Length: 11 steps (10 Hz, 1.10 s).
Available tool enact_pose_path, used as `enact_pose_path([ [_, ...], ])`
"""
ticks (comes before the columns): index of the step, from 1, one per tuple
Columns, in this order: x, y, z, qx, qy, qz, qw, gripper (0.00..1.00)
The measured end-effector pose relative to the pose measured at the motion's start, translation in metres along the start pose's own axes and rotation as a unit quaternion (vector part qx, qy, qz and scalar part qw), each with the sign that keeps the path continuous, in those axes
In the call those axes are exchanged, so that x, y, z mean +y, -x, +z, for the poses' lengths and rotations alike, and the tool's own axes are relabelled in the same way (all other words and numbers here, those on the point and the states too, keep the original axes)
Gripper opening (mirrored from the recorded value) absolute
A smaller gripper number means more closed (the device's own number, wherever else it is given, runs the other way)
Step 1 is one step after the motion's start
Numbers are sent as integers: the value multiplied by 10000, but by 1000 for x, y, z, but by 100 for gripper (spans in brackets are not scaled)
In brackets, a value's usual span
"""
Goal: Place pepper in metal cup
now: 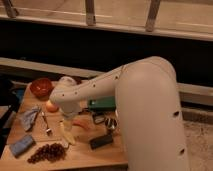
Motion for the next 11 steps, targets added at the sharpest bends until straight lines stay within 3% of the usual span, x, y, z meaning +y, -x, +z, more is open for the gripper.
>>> enact_pose_path([
  [3,8,5,10,99,135,-129,9998,75],
  [9,11,7,11,88,117,-224,9996,75],
  [11,8,19,19,71,91,-249,9996,75],
])
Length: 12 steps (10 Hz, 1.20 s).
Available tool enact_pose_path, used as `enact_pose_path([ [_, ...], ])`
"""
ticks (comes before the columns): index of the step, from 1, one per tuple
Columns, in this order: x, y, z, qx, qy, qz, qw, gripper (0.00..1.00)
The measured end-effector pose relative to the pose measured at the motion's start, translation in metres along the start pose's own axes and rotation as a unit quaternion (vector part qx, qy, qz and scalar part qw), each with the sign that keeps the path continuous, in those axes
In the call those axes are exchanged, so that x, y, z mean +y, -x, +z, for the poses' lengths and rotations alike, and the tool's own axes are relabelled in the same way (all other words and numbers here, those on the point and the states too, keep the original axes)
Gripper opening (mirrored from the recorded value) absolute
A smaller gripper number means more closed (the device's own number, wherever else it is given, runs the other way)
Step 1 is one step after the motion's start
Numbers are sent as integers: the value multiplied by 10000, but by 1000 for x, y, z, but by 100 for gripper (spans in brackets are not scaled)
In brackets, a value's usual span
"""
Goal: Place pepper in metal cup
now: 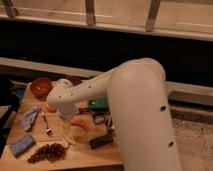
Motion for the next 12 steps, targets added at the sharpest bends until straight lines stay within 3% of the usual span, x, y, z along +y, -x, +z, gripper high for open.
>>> enact_pose_path([
  [2,0,16,3,12,-16,-61,10000,75],
  [12,-15,7,8,174,-122,-14,9998,75],
])
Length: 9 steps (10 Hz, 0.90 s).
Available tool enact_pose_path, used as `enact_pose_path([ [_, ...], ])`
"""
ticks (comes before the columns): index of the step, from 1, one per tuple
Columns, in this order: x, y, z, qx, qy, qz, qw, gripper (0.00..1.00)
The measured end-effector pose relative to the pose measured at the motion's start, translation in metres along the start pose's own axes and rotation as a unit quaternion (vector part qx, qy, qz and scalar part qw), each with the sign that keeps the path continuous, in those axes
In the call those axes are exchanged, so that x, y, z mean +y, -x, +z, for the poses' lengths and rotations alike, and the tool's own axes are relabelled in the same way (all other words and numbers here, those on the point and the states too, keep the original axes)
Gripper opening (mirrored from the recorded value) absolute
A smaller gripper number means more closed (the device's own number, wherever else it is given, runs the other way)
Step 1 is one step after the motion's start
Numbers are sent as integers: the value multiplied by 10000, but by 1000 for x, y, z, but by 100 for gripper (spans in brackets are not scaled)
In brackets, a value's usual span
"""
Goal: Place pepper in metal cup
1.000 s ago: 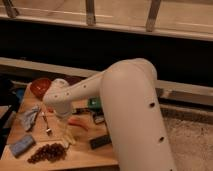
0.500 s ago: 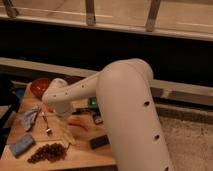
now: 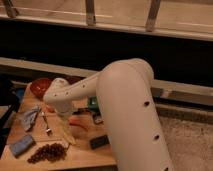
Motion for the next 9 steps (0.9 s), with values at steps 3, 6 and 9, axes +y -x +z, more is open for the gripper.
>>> enact_pose_path([
  [3,-4,-5,1,52,-16,27,10000,62],
  [6,-6,-6,3,86,20,16,10000,54],
  [9,-8,-9,9,80,99,39,9999,54],
])
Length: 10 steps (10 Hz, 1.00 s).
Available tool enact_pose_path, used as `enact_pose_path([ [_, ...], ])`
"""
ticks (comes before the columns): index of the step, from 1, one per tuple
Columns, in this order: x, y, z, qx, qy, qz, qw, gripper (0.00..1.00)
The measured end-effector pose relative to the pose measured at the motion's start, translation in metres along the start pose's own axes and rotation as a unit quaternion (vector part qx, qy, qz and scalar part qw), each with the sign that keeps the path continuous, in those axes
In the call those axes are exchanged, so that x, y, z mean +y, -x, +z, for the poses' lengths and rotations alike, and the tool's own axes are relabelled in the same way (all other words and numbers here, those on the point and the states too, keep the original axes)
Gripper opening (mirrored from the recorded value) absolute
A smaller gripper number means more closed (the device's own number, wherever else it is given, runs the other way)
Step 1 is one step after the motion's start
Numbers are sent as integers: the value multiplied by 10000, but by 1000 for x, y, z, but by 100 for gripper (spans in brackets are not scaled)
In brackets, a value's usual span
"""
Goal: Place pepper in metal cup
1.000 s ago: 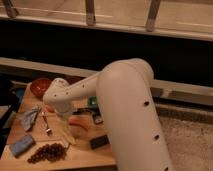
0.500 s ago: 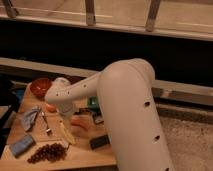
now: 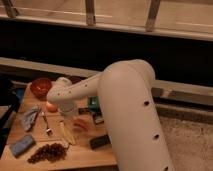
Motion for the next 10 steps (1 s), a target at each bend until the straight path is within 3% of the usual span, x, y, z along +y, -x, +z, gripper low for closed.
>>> enact_pose_path([
  [10,2,10,18,-181,219,-54,9996,54],
])
